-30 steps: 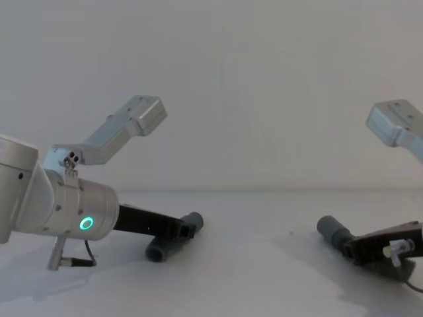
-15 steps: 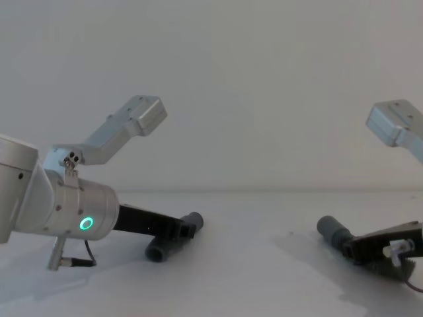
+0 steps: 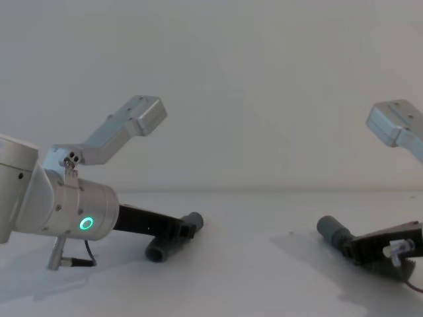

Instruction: Use both hands to pick up one end of the pipe from the table, align the ends, and insert them.

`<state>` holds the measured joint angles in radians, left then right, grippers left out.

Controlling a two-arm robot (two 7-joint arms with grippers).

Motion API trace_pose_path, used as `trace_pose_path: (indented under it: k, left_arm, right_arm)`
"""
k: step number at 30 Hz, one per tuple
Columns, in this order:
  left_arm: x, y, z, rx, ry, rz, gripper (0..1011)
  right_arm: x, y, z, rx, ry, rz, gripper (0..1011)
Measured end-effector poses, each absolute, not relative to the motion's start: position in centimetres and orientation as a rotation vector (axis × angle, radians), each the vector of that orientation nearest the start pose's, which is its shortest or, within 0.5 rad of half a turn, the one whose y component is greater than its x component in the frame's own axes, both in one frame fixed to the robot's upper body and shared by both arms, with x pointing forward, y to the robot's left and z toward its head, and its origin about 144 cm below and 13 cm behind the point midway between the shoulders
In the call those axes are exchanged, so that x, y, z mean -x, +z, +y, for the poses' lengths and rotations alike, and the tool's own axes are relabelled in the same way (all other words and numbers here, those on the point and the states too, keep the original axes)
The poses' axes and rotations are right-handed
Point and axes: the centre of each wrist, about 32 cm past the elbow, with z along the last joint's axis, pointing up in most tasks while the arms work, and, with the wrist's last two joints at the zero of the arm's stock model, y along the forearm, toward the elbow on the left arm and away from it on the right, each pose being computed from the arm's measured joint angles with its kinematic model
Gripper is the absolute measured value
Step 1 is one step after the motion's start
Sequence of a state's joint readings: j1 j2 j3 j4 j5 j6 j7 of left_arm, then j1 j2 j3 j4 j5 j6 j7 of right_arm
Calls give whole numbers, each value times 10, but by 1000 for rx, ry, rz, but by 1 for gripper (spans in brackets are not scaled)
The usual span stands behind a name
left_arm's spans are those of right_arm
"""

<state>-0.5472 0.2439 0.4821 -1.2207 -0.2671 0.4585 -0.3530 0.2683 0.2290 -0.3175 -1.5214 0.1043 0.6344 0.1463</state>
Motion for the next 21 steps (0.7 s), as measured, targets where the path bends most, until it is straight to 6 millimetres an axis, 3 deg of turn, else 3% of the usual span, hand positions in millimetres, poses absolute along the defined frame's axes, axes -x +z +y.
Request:
trace_pose_path:
  k: [21]
  left_arm:
    - [-586, 1211, 189, -413, 901, 171, 342]
  right_arm:
    - [-518, 1200, -200, 524, -1171, 196, 142]
